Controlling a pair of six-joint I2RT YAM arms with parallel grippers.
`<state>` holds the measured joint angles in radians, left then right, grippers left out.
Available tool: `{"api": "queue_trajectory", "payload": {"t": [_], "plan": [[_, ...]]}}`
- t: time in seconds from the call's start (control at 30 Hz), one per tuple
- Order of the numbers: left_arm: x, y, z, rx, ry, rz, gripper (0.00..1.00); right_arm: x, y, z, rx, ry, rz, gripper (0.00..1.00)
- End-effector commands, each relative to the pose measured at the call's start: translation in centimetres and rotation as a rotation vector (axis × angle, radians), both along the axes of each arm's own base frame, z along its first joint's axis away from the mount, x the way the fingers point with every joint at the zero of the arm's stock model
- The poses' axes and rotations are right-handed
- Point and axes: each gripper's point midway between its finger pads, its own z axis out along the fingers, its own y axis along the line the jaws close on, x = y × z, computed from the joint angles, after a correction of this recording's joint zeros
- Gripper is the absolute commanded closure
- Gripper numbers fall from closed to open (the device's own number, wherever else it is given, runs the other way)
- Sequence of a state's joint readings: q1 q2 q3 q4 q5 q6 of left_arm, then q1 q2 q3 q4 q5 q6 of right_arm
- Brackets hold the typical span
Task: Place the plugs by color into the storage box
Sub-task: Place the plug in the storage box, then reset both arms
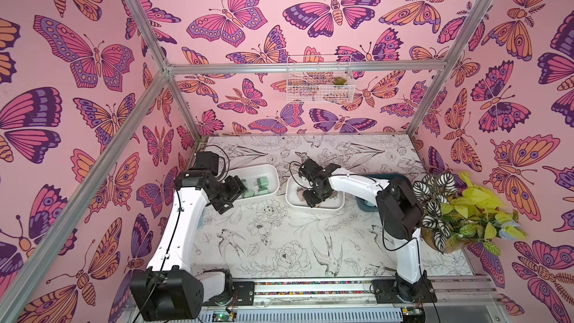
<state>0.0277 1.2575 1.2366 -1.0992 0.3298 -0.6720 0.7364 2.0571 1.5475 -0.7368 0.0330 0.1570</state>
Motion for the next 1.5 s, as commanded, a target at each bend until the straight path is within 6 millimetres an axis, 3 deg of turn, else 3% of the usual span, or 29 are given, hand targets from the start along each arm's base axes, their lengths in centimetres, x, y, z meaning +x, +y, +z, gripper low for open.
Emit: {"api": "queue_trajectory", "payload": {"t": [0.0, 0.33, 0.53, 1.0, 1.47], "plan": [[0.1, 0.1, 0.5, 0.028, -0.012, -0.024, 0.21, 0.4, 0.3, 1.9, 0.015, -0.032, -0.001, 0.43], [0.6, 0.0, 2.0, 0.054, -0.057, -0.042, 0.21, 1.4, 0.5, 4.1, 0.043, -0.075, -0.017, 0.41], [1.1, 0.0, 1.2, 0.059, -0.024, -0.048, 0.21, 2.0, 0.4, 4.9, 0.057, -0.09, -0.035, 0.35], [1.3, 0.0, 1.7, 0.073, -0.042, -0.051, 0.21, 2.7, 0.7, 6.6, 0.108, -0.134, -0.058, 0.27], [0.9, 0.1, 1.9, 0.114, -0.053, -0.064, 0.21, 2.0, -0.8, 7.4, 0.104, -0.164, -0.054, 0.21]]}}
